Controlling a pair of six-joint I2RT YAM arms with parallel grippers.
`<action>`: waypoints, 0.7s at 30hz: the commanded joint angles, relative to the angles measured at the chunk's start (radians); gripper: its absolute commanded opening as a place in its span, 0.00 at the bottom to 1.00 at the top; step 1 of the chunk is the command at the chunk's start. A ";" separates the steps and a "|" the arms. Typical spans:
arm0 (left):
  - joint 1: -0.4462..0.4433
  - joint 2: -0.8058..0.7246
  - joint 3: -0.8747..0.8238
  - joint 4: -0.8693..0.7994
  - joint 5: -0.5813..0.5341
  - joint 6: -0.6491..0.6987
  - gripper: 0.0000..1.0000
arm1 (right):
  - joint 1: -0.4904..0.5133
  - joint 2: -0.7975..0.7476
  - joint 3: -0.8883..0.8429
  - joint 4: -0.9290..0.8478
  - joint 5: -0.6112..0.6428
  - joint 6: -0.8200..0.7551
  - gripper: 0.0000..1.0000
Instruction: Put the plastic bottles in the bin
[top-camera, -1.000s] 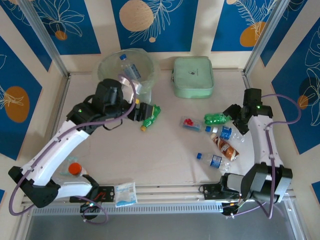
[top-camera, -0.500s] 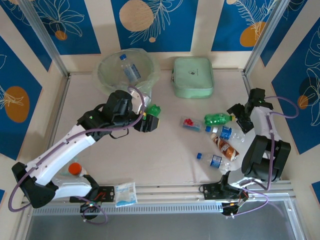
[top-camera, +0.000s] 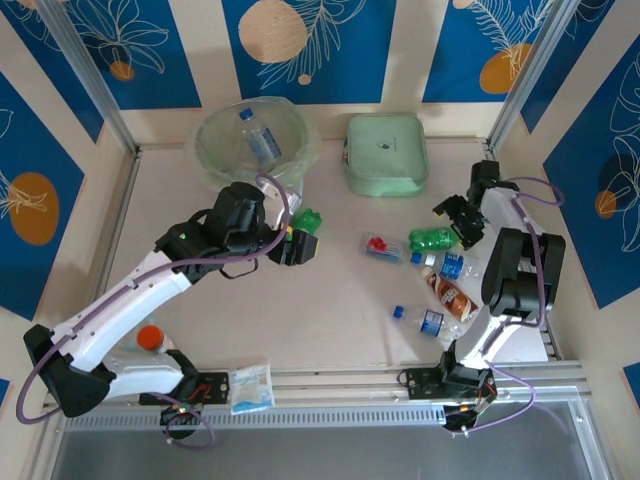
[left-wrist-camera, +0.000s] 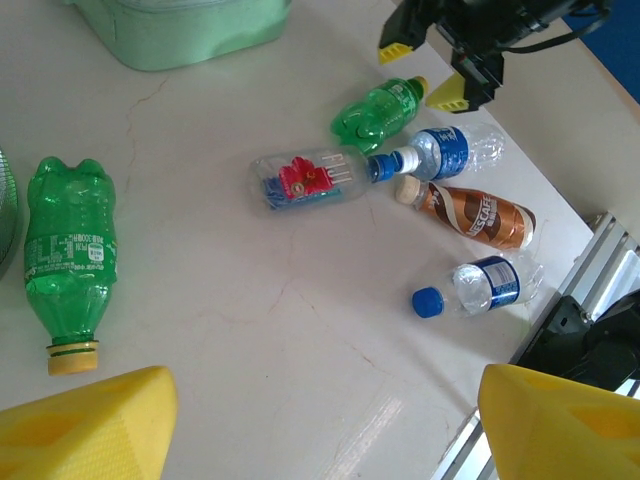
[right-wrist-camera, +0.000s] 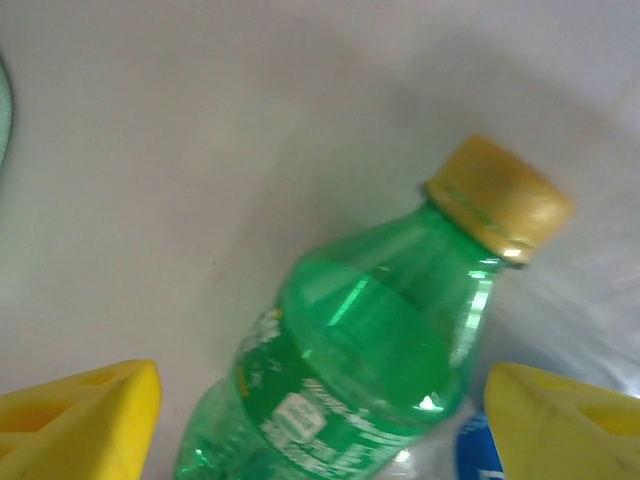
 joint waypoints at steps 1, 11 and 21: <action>-0.010 -0.028 -0.012 0.002 -0.004 0.004 0.79 | 0.040 0.047 0.055 -0.067 -0.006 0.078 0.85; -0.010 -0.039 -0.017 -0.008 -0.016 0.018 0.78 | 0.083 0.156 0.132 -0.135 0.030 0.181 0.84; -0.009 -0.051 -0.020 -0.017 -0.028 0.017 0.78 | 0.074 0.227 0.145 -0.099 0.048 0.157 0.79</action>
